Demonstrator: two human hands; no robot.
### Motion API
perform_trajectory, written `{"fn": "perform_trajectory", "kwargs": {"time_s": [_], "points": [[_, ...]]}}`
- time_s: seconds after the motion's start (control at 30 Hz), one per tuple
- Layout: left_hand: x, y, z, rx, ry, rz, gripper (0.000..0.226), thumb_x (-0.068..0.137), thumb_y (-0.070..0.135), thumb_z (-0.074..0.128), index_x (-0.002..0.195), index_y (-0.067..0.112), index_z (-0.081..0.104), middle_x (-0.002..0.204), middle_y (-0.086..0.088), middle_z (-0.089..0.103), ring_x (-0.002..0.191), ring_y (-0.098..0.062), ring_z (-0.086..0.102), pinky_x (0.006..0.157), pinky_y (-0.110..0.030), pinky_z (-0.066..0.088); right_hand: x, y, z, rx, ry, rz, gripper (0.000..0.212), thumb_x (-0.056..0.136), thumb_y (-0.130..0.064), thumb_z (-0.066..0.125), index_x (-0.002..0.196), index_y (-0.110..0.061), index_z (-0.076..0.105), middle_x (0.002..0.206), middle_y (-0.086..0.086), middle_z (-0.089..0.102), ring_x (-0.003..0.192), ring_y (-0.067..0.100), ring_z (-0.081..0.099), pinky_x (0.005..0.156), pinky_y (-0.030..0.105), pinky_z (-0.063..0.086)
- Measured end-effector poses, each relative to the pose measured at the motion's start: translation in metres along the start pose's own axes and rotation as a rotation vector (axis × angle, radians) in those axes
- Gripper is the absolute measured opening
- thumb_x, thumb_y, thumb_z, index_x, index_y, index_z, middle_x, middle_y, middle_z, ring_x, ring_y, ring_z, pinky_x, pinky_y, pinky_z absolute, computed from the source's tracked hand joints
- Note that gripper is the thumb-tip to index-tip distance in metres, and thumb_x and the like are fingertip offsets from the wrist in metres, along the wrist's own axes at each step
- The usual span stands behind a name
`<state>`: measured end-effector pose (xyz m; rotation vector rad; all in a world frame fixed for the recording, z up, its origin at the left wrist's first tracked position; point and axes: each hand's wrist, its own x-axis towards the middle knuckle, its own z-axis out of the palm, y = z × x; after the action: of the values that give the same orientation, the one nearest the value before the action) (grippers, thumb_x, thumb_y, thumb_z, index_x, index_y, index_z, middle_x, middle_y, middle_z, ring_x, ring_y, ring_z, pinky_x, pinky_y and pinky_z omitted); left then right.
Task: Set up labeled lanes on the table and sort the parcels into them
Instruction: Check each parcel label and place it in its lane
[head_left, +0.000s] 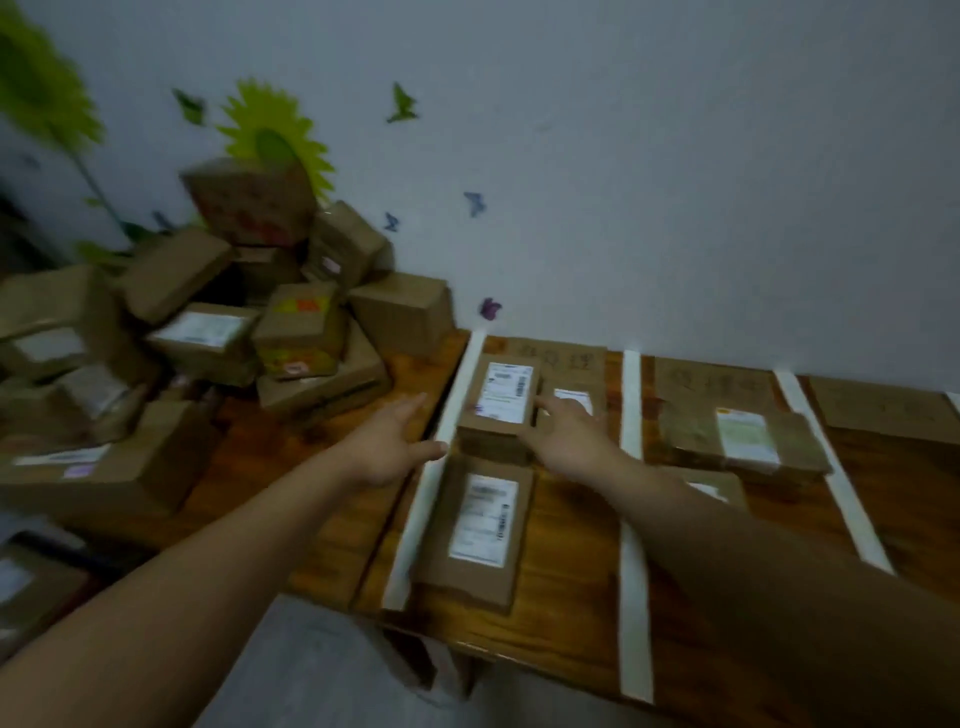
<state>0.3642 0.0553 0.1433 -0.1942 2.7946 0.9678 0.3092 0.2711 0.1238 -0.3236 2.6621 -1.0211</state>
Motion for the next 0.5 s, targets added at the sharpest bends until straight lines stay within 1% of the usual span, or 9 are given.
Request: {"fn": "perform_trajectory", "kwargs": {"time_s": [0.07,0.13,0.17,0.23,0.3,0.37,0.4,0.47,0.5], "points": [[-0.017,-0.04,-0.044,0.013,0.031,-0.067,0.076,0.088,0.035,0.063,0.149,0.02,0.021,0.156,-0.001,0.019,0.143,-0.02,0.019,0.113,-0.028,0.022,0.007,-0.046,0.025,0.0,-0.016,-0.014,0.06,0.091,-0.044,0.056,0.144,-0.02,0.04,0.148,0.006,0.04,0.13,0.027,0.043,0.102,0.032,0.036],[-0.036,-0.08,-0.085,-0.03,0.067,-0.091,0.072,0.088,0.031,0.064,0.148,0.022,0.026,0.152,0.002,0.027,0.138,-0.02,0.029,0.104,-0.025,0.031,0.016,-0.087,0.052,-0.013,-0.043,-0.052,0.06,0.092,-0.041,0.056,0.145,-0.017,0.039,0.147,0.008,0.041,0.129,0.028,0.044,0.099,0.029,0.037],[-0.045,-0.099,-0.103,-0.048,0.083,-0.11,0.069,0.088,0.029,0.063,0.147,0.022,0.027,0.147,0.005,0.03,0.136,-0.019,0.032,0.099,-0.022,0.031,0.019,-0.107,0.064,-0.015,-0.058,-0.068,0.061,0.093,-0.04,0.056,0.146,-0.015,0.037,0.147,0.009,0.041,0.129,0.028,0.044,0.099,0.029,0.037],[-0.058,-0.138,-0.138,-0.059,0.108,-0.173,0.074,0.089,0.033,0.062,0.149,0.02,0.022,0.151,0.004,0.024,0.14,-0.021,0.026,0.105,-0.024,0.027,0.026,-0.144,0.086,-0.012,-0.073,-0.095,0.064,0.093,-0.042,0.056,0.147,-0.015,0.034,0.149,0.009,0.038,0.131,0.028,0.042,0.1,0.03,0.038],[-0.065,-0.168,-0.165,-0.078,0.129,-0.219,0.079,0.088,0.038,0.062,0.151,0.019,0.017,0.157,-0.004,0.016,0.143,-0.022,0.021,0.11,-0.029,0.025,0.033,-0.174,0.103,-0.015,-0.099,-0.111,0.063,0.093,-0.042,0.055,0.146,-0.017,0.034,0.149,0.009,0.037,0.125,0.027,0.047,0.088,0.027,0.041],[-0.065,-0.189,-0.186,-0.119,0.153,-0.232,0.077,0.09,0.035,0.061,0.151,0.018,0.017,0.157,-0.005,0.018,0.142,-0.022,0.023,0.108,-0.027,0.026,0.044,-0.196,0.118,-0.029,-0.139,-0.119,0.061,0.094,-0.042,0.054,0.146,-0.017,0.034,0.145,0.009,0.04,0.11,0.025,0.056,0.078,0.031,0.047],[-0.063,-0.196,-0.193,-0.146,0.158,-0.248,0.077,0.091,0.034,0.06,0.151,0.018,0.016,0.157,-0.005,0.02,0.142,-0.021,0.024,0.106,-0.026,0.027,0.051,-0.206,0.123,-0.032,-0.149,-0.119,0.06,0.094,-0.042,0.054,0.145,-0.017,0.035,0.142,0.009,0.042,0.108,0.026,0.057,0.08,0.035,0.049],[-0.05,-0.207,-0.205,-0.215,0.149,-0.274,0.078,0.09,0.033,0.061,0.152,0.019,0.015,0.156,-0.004,0.024,0.14,-0.02,0.028,0.103,-0.025,0.029,0.069,-0.221,0.13,-0.037,-0.138,-0.116,0.061,0.093,-0.044,0.054,0.145,-0.018,0.036,0.143,0.009,0.042,0.121,0.027,0.05,0.094,0.036,0.045],[-0.041,-0.211,-0.209,-0.245,0.145,-0.278,0.079,0.089,0.035,0.062,0.151,0.022,0.016,0.155,-0.003,0.026,0.139,-0.02,0.031,0.101,-0.026,0.031,0.079,-0.228,0.133,-0.036,-0.131,-0.114,0.061,0.093,-0.044,0.055,0.144,-0.018,0.037,0.145,0.008,0.041,0.125,0.027,0.047,0.097,0.034,0.043]]}}
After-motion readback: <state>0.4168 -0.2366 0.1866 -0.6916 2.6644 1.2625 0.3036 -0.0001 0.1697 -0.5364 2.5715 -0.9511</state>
